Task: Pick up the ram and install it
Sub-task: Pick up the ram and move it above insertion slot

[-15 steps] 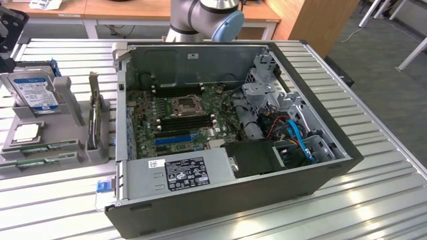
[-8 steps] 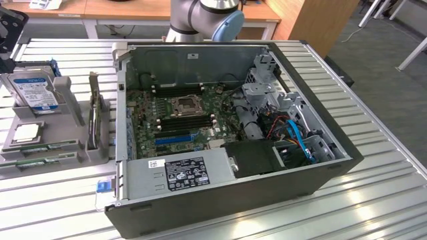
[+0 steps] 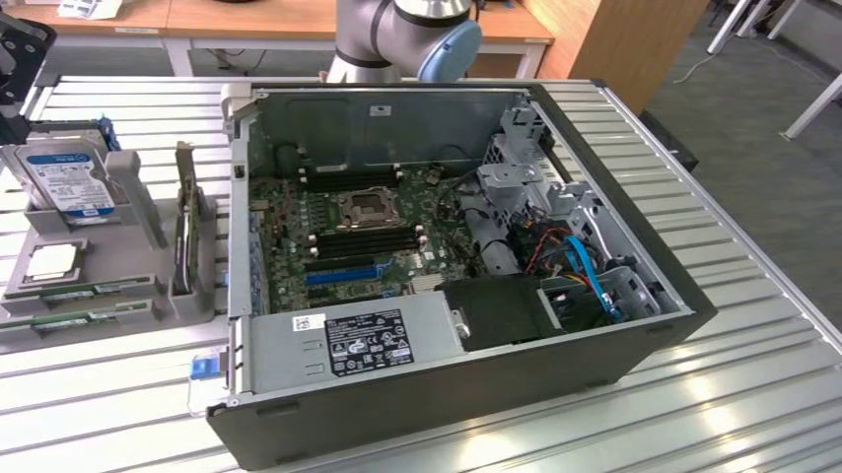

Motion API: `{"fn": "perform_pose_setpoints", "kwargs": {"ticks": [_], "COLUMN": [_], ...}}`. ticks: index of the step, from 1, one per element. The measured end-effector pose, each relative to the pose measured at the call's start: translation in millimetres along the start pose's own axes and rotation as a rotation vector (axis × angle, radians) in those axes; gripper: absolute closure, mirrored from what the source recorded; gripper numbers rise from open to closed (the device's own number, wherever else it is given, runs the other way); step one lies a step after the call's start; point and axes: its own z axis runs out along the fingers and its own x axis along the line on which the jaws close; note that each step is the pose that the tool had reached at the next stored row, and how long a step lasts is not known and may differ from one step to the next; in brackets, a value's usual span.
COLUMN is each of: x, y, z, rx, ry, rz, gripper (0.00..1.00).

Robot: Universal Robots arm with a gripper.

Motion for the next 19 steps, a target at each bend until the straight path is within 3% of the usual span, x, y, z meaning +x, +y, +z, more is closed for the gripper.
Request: {"fn": "perform_pose_setpoints", "kwargs": {"ticks": [7,19], "x": [0.0,0.0], "y": [0.0,0.0], "z": [0.0,0.0], "rx": [0.0000,-0.0030], "ry": [0.0001,0.0059], "rz": [-0.004,-0.132], "gripper": [0.90,0.90]}}
